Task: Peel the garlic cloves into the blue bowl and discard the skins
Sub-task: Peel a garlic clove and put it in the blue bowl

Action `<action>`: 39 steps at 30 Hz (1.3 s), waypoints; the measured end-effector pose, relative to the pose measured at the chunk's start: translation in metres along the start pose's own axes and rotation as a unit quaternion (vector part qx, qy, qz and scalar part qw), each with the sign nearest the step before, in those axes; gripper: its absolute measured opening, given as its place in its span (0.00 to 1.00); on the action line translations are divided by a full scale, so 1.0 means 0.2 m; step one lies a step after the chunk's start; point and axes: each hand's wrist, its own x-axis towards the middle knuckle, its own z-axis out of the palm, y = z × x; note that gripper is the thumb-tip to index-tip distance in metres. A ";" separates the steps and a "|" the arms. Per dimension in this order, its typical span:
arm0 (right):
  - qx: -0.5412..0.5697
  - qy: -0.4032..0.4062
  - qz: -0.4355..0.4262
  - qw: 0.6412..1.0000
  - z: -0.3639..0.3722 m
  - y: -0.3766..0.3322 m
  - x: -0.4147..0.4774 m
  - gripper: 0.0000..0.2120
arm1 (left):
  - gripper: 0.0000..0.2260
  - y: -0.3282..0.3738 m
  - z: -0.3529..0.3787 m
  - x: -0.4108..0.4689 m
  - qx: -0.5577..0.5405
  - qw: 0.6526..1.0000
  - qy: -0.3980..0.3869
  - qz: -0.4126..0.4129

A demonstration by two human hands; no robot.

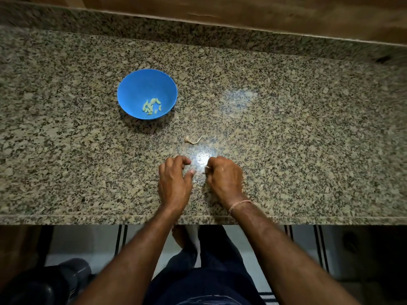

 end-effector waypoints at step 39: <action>0.401 -0.017 0.155 0.903 -0.05 0.05 -0.01 0.03 | 0.07 0.12 -0.05 0.04 -0.194 0.974 -0.022 -0.117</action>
